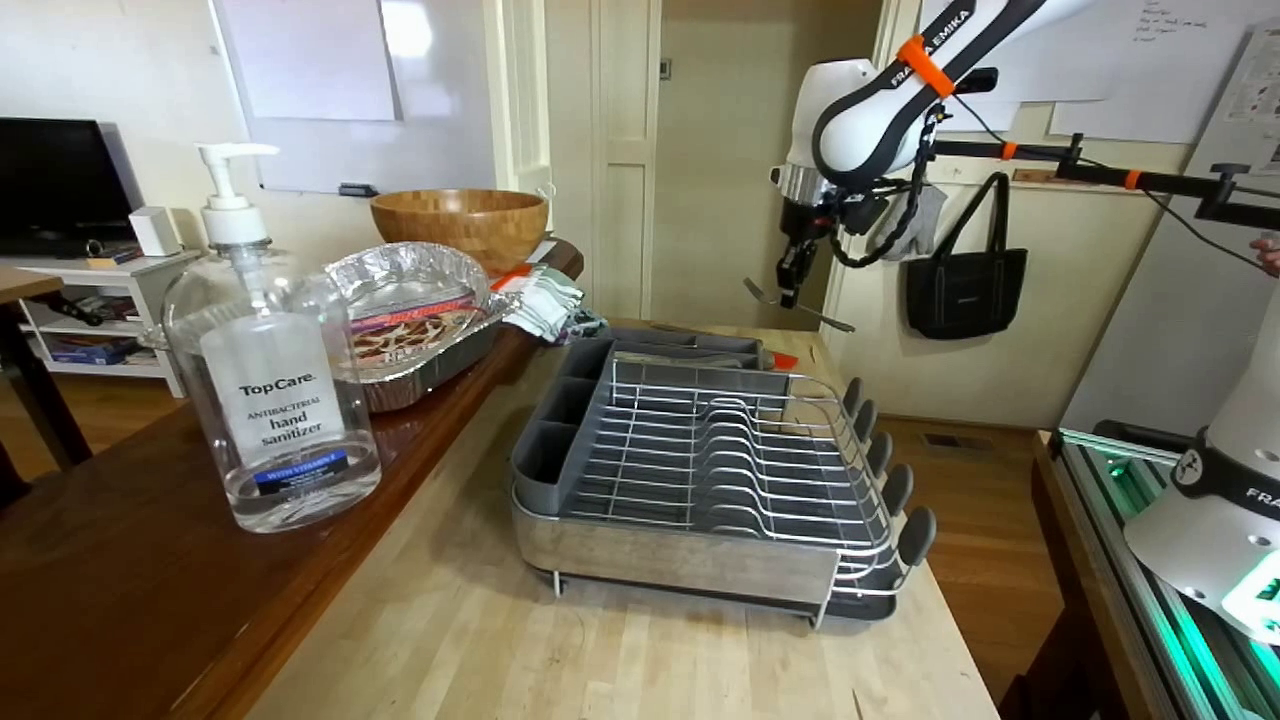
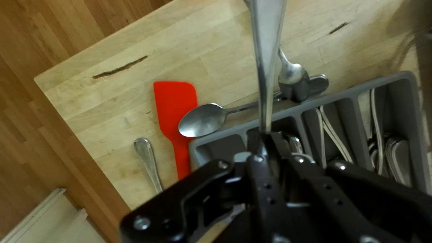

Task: Place the fork and one spoon in the cutlery rack

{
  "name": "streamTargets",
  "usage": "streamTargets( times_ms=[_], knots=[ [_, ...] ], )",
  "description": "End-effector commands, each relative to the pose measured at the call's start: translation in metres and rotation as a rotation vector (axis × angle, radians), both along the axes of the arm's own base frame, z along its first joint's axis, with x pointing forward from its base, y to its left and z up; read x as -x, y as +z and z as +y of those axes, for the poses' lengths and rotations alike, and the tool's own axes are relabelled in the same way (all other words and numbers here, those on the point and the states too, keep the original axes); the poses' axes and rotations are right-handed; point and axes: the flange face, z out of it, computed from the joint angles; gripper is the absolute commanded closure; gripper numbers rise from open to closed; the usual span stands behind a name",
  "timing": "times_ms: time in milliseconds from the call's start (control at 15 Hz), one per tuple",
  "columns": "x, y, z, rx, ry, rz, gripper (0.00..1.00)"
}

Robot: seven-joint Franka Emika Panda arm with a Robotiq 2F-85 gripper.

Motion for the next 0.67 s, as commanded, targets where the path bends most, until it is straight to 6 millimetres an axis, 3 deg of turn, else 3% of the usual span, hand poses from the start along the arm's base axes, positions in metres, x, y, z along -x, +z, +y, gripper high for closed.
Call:
streamTargets(
  times_ms=[0, 400, 600],
  knots=[
    [0.0, 0.001, 0.0, 0.0, -0.001, 0.001, 0.98],
    [-0.077, -0.001, 0.065, 0.076, 0.189, 0.049, 0.98],
    [-0.107, -0.022, 0.106, 0.085, 0.255, 0.104, 0.98]
  ],
)
